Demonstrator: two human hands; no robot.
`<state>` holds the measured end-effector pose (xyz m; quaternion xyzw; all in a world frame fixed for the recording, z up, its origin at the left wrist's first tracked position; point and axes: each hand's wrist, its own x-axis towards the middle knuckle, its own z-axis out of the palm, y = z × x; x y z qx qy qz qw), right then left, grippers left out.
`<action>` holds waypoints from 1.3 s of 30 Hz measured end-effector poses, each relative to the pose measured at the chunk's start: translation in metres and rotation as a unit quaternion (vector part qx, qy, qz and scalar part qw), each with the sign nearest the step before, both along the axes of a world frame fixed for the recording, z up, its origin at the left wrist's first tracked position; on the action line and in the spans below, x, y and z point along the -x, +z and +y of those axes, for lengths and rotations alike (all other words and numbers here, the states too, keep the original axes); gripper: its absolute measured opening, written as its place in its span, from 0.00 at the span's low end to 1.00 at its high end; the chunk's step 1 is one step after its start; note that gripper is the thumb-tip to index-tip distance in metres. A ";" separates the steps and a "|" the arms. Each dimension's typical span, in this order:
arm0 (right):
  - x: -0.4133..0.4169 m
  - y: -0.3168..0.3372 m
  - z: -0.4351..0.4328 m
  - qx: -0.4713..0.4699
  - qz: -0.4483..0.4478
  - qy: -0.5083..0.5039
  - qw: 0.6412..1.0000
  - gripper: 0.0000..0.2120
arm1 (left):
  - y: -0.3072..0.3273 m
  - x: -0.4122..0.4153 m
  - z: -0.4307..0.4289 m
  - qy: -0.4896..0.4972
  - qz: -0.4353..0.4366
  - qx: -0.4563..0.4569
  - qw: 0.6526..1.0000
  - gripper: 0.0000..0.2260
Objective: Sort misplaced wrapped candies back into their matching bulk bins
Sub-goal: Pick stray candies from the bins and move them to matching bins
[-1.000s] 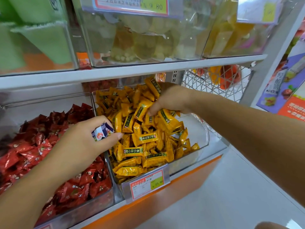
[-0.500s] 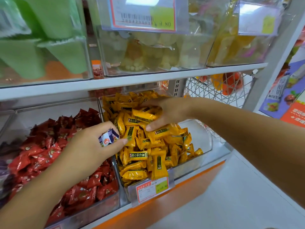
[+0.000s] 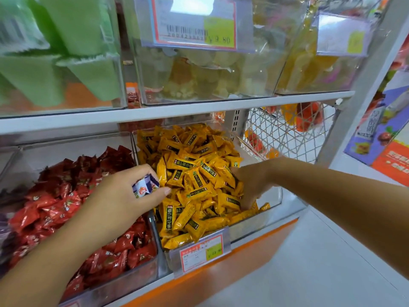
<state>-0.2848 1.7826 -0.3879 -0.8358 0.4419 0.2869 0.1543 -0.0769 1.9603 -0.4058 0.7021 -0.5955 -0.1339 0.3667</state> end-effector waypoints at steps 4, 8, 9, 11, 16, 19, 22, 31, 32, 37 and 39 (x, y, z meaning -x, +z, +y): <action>-0.005 -0.003 -0.002 -0.042 -0.025 -0.022 0.999 0.41 | 0.001 0.002 0.002 0.006 -0.013 -0.004 1.000 0.11; -0.010 -0.003 -0.003 -0.053 0.014 -0.010 0.998 0.38 | 0.000 0.001 0.002 0.000 -0.014 -0.003 1.000 0.12; -0.010 -0.004 -0.004 -0.060 0.013 -0.015 0.998 0.38 | -0.001 0.000 0.001 -0.001 -0.013 -0.002 1.000 0.12; -0.008 -0.008 -0.008 -0.067 -0.006 -0.026 0.997 0.34 | -0.003 -0.001 0.000 -0.006 -0.010 0.004 1.000 0.12; 0.003 -0.023 -0.011 -0.071 -0.117 -0.070 0.988 0.28 | -0.006 -0.003 -0.001 -0.015 -0.006 0.011 1.000 0.14; 0.013 -0.032 -0.008 -0.130 -0.173 -0.129 0.968 0.29 | -0.005 -0.003 -0.002 -0.014 -0.010 0.009 1.000 0.13; 0.013 -0.034 -0.007 -0.148 -0.170 -0.150 0.963 0.26 | -0.005 -0.002 -0.003 -0.017 -0.005 0.010 1.000 0.12; 0.011 -0.038 -0.001 -0.139 -0.252 -0.189 0.939 0.20 | -0.005 -0.001 -0.004 -0.015 -0.007 0.015 1.000 0.13; 0.011 -0.038 0.000 -0.136 -0.260 -0.186 0.938 0.20 | -0.005 -0.001 -0.004 -0.014 -0.010 0.014 1.000 0.13; 0.012 -0.030 0.002 -0.129 -0.287 -0.163 0.935 0.25 | -0.006 -0.002 -0.006 -0.012 -0.009 0.019 1.000 0.13; 0.012 -0.026 0.001 -0.124 -0.290 -0.148 0.937 0.24 | -0.007 -0.003 -0.007 -0.012 -0.011 0.022 1.000 0.13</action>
